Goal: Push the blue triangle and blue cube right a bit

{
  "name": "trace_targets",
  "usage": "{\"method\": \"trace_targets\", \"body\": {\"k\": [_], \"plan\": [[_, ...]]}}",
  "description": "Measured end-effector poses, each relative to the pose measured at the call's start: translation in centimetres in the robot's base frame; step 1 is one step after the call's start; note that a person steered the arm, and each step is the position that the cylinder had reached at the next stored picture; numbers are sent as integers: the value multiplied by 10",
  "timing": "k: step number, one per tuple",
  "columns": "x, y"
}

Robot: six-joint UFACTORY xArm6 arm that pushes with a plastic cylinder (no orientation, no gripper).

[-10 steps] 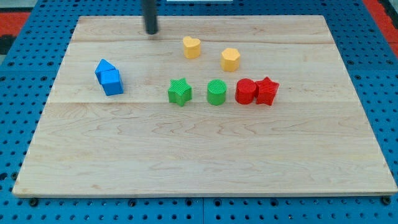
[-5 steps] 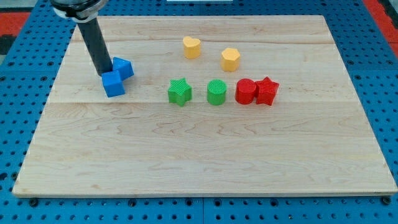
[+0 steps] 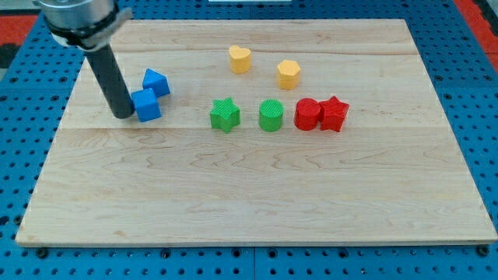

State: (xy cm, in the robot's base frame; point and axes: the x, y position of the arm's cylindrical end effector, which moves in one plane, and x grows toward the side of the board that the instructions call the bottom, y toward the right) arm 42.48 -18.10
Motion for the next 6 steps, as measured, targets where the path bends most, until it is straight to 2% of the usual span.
{"method": "trace_targets", "body": {"k": [1,2,3,5,6], "plan": [[1,12],[-22,-9],[-62,0],[-86,16],[-123,10]]}}
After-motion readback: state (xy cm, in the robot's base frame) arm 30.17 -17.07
